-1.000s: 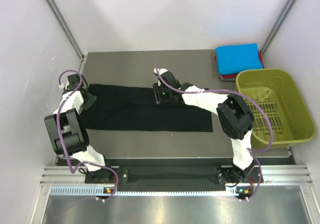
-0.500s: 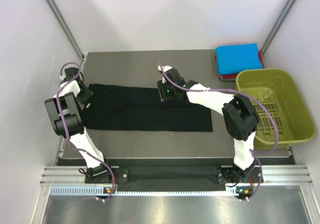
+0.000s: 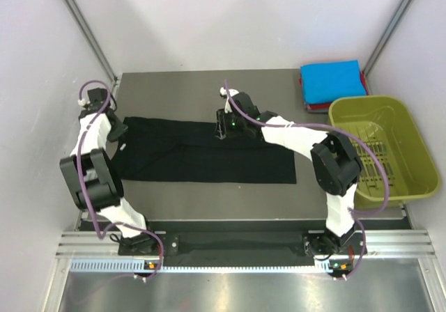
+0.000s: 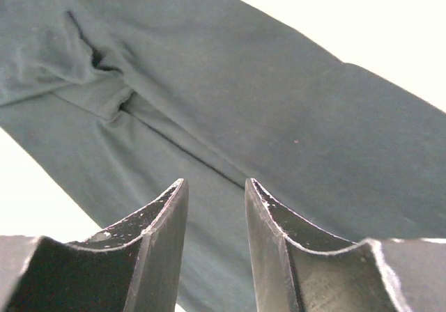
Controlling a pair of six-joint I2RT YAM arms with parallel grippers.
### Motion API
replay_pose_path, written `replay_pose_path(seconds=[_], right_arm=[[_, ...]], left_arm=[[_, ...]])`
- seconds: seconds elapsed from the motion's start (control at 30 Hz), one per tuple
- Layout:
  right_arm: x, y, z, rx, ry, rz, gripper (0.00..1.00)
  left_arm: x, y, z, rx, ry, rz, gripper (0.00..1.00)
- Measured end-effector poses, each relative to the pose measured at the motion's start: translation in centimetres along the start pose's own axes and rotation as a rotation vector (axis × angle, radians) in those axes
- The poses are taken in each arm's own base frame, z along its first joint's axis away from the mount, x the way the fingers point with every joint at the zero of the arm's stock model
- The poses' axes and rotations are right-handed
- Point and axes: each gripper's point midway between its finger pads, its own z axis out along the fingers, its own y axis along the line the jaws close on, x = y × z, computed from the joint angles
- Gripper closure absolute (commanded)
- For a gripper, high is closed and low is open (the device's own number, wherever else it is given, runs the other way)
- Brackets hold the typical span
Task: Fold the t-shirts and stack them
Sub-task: Fold the tshirt
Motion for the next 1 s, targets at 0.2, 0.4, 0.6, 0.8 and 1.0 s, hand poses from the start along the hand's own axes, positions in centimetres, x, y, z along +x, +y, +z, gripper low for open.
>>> replay_pose_path(seconds=[0.2, 0.4, 0.6, 0.8, 1.0], right_arm=[[2.6, 0.1, 0.0, -0.050, 0.035, 0.013, 0.59], [4.5, 0.3, -1.1, -0.093, 0.056, 0.013, 0.59], [4.0, 1.3, -1.4, -0.149, 0.035, 0.014, 0.59], [4.0, 1.5, -1.9, -0.176, 0.022, 0.021, 0.59], [3.3, 1.7, -2.2, -0.195, 0.008, 0.028, 0.59]], left_arm=[[4.7, 0.2, -3.0, 0.002, 0.040, 0.091, 0.64], [10.9, 3.6, -2.6, -0.065, 0.187, 0.120, 0.64], [11.8, 4.2, -2.8, -0.092, 0.205, 0.087, 0.63], [11.5, 5.4, -2.4, -0.170, 0.180, 0.058, 0.52], [12.4, 6.5, -1.8, -0.219, 0.187, 0.055, 0.48]])
